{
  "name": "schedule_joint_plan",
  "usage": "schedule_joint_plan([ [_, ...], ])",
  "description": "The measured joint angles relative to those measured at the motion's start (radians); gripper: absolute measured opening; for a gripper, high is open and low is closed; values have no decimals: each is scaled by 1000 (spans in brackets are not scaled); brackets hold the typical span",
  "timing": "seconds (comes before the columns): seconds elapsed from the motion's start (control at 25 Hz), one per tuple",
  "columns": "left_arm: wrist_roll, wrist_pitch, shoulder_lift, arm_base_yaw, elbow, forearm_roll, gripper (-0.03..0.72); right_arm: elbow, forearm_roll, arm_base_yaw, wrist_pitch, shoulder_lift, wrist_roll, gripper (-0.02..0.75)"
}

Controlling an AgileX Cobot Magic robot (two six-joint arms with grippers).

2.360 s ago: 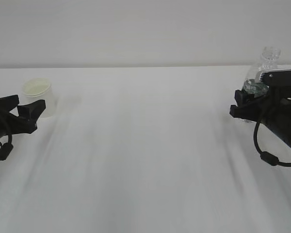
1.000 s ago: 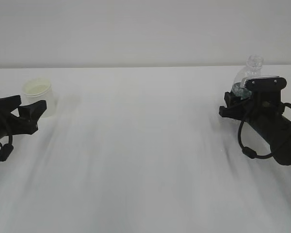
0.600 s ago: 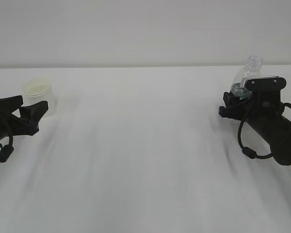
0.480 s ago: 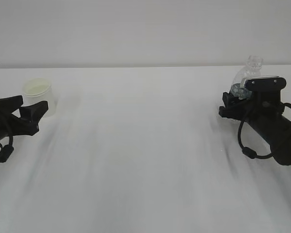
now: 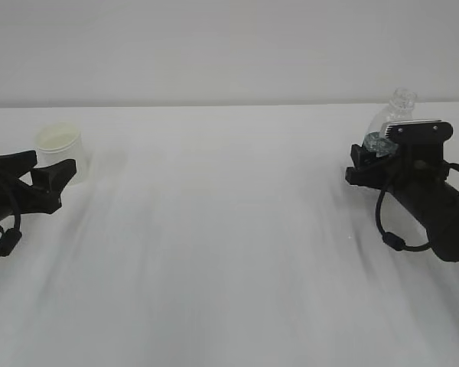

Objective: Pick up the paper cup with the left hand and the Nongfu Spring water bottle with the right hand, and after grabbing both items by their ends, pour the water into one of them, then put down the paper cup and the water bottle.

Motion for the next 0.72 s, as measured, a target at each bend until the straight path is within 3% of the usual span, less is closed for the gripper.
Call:
schedule_joint_plan([
  [0.72, 0, 0, -13, 0, 0, 6, 505, 35, -51, 0, 17, -47, 45, 538],
])
